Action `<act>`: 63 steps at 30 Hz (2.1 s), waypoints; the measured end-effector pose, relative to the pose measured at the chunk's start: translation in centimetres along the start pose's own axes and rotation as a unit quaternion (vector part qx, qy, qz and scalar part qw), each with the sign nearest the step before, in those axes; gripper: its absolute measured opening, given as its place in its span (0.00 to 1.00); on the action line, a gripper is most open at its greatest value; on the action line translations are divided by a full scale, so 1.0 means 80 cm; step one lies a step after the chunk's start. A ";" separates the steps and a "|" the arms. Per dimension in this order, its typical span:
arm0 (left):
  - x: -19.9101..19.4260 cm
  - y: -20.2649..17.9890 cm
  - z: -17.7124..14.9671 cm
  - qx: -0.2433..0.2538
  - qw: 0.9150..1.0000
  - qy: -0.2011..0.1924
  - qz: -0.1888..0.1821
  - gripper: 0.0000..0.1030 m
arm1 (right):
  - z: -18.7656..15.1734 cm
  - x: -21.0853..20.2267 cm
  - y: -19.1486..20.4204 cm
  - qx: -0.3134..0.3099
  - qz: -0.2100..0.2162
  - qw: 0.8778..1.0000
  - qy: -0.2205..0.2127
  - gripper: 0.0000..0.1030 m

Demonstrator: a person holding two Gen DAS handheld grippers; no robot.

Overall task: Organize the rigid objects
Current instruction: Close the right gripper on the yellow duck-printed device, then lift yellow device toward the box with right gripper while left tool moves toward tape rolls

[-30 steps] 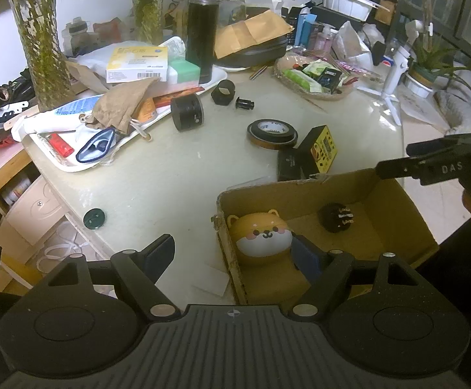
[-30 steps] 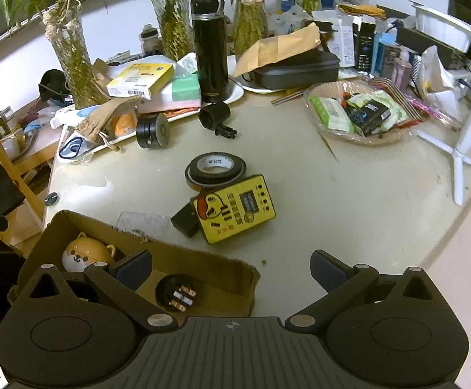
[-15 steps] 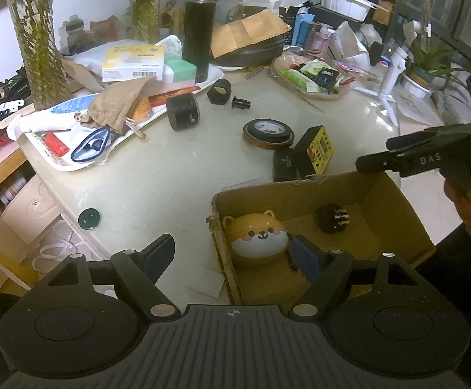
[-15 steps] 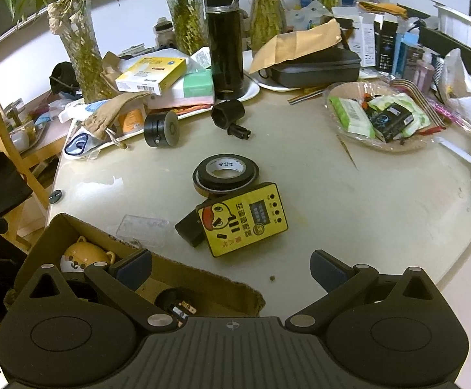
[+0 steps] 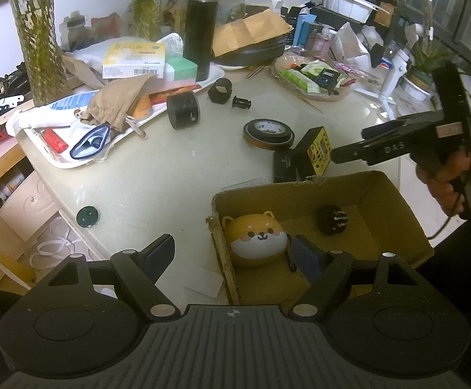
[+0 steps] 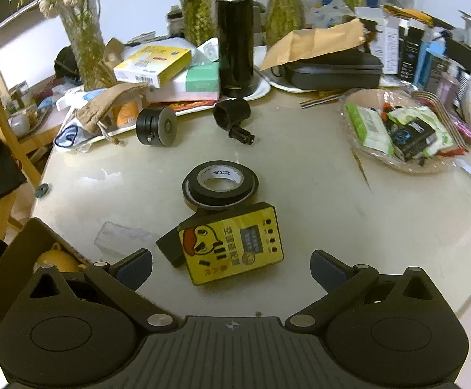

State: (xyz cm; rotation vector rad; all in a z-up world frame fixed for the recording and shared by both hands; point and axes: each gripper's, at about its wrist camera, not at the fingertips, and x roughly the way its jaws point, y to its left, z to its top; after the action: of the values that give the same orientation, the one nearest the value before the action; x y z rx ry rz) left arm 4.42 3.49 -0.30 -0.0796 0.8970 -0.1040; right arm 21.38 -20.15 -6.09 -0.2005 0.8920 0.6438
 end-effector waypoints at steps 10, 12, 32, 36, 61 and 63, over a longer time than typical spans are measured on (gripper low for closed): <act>0.003 0.003 0.001 -0.008 1.000 0.005 -0.008 0.77 | 0.014 0.047 -0.008 -0.034 0.027 0.999 0.031 0.99; 0.004 0.004 0.001 -0.009 1.000 0.005 -0.009 0.77 | 0.014 0.053 -0.007 -0.042 0.034 0.998 0.036 0.99; 0.005 0.001 0.002 -0.011 1.000 0.005 -0.012 0.77 | 0.014 0.080 0.003 -0.092 0.012 0.995 0.039 0.86; 0.005 0.000 0.004 -0.011 1.000 0.004 -0.011 0.77 | 0.017 0.064 -0.004 -0.066 0.000 0.998 0.020 0.85; 0.011 -0.004 0.038 0.006 0.999 -0.035 0.035 0.77 | -0.030 -0.093 0.001 0.072 0.019 0.994 -0.078 0.85; 0.015 -0.002 0.045 0.007 0.998 -0.038 0.042 0.77 | -0.038 -0.098 0.002 0.074 0.012 0.994 -0.076 0.85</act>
State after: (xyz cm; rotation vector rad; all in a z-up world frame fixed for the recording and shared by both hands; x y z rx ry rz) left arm 8.01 3.30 1.03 -0.0324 0.8227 -0.0294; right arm 15.73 -24.71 -1.89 -0.0080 0.7919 0.6042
